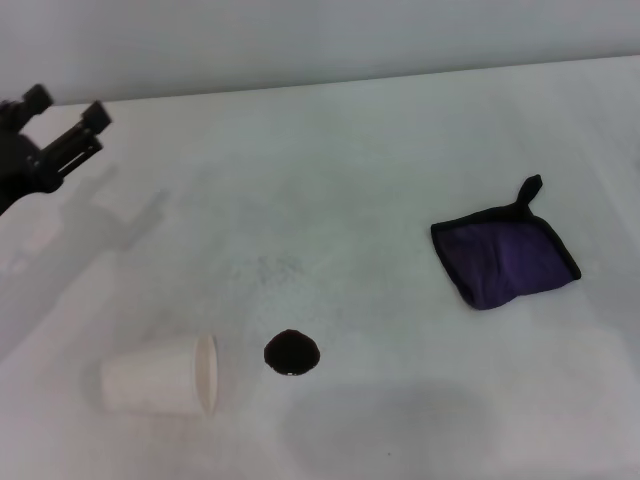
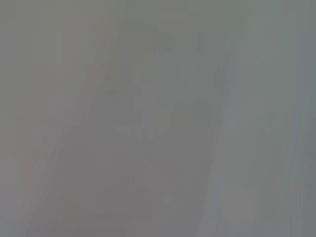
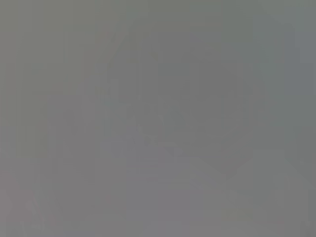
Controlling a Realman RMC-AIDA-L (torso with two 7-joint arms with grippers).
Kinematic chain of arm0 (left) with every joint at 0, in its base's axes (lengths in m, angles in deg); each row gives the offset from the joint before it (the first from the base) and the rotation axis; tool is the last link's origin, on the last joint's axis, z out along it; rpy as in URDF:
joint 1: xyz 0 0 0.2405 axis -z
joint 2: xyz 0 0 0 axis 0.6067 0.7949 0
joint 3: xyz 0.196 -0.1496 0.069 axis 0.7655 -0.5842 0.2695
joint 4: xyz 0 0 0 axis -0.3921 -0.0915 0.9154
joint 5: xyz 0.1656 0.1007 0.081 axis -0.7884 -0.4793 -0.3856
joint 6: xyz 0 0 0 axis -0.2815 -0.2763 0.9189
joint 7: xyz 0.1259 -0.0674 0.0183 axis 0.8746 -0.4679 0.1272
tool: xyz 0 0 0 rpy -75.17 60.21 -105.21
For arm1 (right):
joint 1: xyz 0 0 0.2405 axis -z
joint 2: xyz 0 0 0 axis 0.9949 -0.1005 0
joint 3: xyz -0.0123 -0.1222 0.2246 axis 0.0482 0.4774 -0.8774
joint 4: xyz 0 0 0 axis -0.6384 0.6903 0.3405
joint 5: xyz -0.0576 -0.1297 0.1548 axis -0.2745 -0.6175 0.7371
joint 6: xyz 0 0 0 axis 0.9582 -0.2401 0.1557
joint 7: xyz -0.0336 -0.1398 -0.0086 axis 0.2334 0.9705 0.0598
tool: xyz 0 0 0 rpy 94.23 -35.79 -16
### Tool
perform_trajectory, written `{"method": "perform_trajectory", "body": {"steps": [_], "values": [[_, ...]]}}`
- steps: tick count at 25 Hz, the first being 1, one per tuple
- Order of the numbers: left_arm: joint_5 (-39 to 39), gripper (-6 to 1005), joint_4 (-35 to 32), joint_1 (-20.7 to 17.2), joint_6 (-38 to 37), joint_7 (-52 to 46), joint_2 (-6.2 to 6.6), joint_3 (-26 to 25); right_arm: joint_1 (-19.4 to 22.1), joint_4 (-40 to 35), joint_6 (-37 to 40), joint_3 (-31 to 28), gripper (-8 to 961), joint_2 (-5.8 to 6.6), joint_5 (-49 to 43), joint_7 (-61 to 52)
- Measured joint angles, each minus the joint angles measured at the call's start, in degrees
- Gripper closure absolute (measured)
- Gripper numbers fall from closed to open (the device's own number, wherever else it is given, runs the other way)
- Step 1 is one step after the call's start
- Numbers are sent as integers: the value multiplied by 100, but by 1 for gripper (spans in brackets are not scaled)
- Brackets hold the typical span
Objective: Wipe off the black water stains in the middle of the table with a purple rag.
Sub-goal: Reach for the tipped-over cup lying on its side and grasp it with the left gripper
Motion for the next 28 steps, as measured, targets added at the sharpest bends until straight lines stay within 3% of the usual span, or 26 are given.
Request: {"method": "perform_trajectory", "body": {"steps": [3,7,12,16,19,23,28], "values": [[-960,119,-614,53,-166,-961,78,-7,-47,-1,151,74,93,0,-26,64],[-2756,119,-2027,130,-120,-2819,244,-42,-101,10,220,92,93,-6,-13,69],[-4537,120,-3150,616,833,-4480,631,-45,-187,50,228,76,94,-23,8,51],[-5467,120,-3578,1108,1722,-4991,913,-49,-240,35,233,39,94,-35,36,86],[-6080,120,-3863,1354,2208,-5047,1014,-53,-304,16,219,34,94,-35,143,85],[-6805,120,-4102,1597,2622,-4704,997,-66,-337,77,203,31,94,-35,326,87],[-7423,120,-4361,1549,2809,-4044,705,-30,-375,133,0,32,94,-43,440,34]]}}
